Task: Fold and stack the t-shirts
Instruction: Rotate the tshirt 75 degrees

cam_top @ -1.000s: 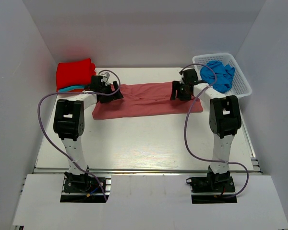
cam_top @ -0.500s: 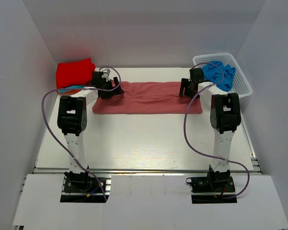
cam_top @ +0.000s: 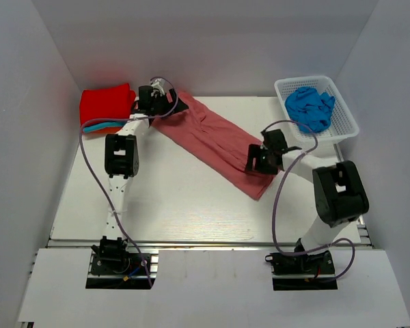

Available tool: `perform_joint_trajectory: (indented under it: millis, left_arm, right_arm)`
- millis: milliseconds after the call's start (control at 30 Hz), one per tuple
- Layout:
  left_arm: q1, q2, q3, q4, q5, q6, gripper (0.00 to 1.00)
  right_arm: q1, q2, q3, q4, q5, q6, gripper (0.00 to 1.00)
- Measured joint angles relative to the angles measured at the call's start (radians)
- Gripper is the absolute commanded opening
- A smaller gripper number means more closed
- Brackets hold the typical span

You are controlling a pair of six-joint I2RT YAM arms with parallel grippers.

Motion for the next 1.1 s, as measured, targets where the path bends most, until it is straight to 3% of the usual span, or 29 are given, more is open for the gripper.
perform_joint_trajectory:
  millis: [67,300,433,800,1100]
  left_arm:
    - [-0.002,0.035,0.026,0.068,0.034,-0.053,1.00]
    - [-0.040,0.142,0.126,0.224,0.041,-0.156,1.00]
    - [-0.066,0.183,0.165,0.280,0.017,-0.196,1.00]
    - [-0.085,0.225,0.195,0.389,-0.031,-0.279,1.00]
    - [-0.108,0.258,0.227,0.449,-0.062,-0.282,1.00]
  right_arm:
    - [0.071,-0.079,-0.088,0.002,-0.045,0.003,0.90]
    - [0.390,-0.128,-0.145,-0.004,-0.301,0.009,0.90]
    - [0.511,-0.111,-0.122,-0.044,-0.388,-0.008,0.90]
    - [0.573,-0.152,-0.016,-0.252,-0.239,-0.024,0.90]
    - [0.574,-0.272,0.021,-0.276,-0.126,-0.013,0.90]
